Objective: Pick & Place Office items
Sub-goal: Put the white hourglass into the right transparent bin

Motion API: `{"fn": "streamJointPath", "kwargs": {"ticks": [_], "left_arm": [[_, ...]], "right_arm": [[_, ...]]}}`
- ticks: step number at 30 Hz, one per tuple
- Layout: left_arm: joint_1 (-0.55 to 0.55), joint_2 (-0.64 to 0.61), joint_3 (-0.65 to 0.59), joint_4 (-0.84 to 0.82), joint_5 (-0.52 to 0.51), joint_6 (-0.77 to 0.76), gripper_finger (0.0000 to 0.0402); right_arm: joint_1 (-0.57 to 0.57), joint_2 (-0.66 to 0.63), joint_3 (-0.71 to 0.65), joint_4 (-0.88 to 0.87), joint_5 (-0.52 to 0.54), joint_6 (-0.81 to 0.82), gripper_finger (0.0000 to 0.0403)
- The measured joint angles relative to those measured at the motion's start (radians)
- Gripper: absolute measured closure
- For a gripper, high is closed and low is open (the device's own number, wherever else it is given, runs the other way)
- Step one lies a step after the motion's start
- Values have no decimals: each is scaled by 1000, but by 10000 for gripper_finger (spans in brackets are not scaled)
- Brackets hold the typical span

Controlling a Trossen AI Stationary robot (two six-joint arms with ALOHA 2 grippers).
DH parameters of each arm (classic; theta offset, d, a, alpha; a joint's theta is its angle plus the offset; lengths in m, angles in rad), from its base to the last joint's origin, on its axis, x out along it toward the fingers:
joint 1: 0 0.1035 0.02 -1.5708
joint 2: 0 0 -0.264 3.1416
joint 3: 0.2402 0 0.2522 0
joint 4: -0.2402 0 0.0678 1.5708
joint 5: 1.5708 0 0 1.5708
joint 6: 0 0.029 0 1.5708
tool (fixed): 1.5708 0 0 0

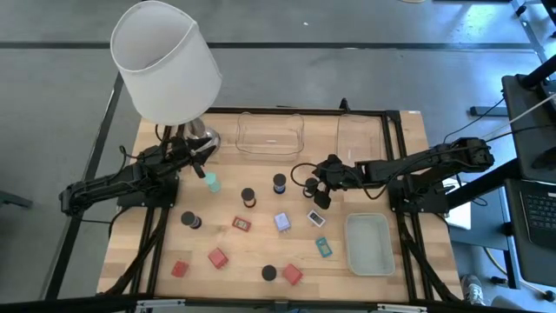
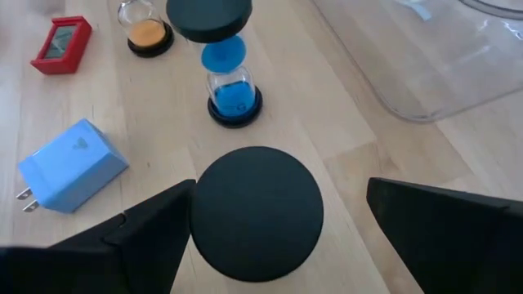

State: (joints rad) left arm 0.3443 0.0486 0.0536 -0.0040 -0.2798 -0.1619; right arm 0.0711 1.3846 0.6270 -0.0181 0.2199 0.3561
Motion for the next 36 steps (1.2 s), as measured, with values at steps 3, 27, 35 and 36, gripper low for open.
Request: {"fn": "streamJointPath", "kwargs": {"ticks": [3, 27, 35, 36], "left_arm": [[0, 0, 0, 0, 0, 0, 233], [0, 0, 0, 0, -45, -87, 233], [0, 0, 0, 15, -45, -116, 233], [0, 0, 0, 15, -45, -116, 233]], "right_arm": [[1, 0, 0, 0, 0, 0, 41], [1, 0, 0, -5, 17, 23, 188], [-12, -55, 18, 11, 57, 55, 188], [-16, -72, 28, 8, 57, 50, 188]]}}
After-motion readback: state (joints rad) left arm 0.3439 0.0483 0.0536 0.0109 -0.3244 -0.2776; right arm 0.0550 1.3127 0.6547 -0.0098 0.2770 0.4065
